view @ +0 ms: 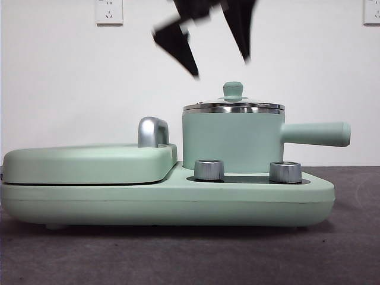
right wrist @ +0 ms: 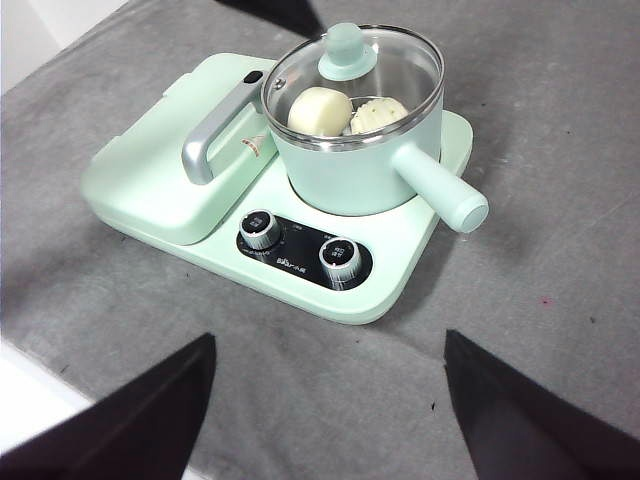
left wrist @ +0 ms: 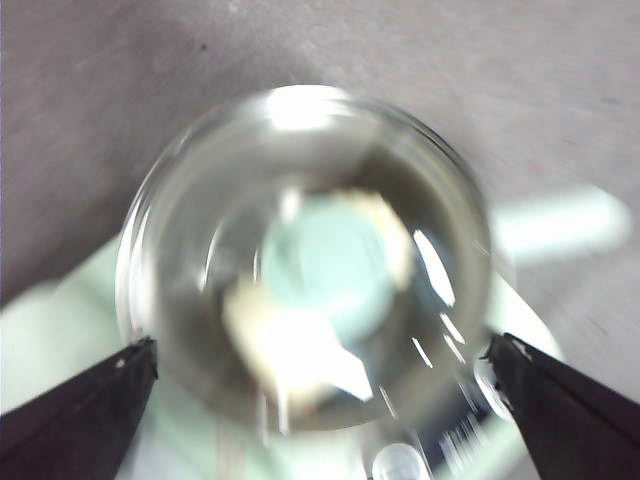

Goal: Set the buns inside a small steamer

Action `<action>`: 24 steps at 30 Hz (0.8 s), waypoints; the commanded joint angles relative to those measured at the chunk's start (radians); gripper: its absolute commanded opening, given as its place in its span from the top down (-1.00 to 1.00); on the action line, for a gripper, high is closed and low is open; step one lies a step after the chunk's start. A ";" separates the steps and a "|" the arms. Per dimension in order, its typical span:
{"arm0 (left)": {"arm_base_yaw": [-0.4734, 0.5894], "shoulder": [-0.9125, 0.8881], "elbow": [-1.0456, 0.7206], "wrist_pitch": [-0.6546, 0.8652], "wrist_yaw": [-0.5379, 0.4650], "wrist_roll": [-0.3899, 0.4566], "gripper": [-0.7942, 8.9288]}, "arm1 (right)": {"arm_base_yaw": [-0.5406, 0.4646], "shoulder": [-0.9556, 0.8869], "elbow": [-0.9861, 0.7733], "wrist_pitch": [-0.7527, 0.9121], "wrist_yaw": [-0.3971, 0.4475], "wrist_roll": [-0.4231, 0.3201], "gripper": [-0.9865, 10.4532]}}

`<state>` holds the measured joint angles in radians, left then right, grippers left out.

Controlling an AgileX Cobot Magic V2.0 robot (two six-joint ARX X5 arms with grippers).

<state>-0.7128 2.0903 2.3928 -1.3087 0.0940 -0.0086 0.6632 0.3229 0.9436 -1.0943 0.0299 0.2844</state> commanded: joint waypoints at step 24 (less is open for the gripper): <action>0.015 -1.429 -1.362 0.327 -0.024 -0.221 -0.50 | 0.009 0.008 0.004 0.077 -0.082 -0.084 0.20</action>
<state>-0.6930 0.6975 1.0657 -1.0058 0.0738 -0.1730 0.6647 0.3233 0.9432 -1.0279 -0.0513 0.2150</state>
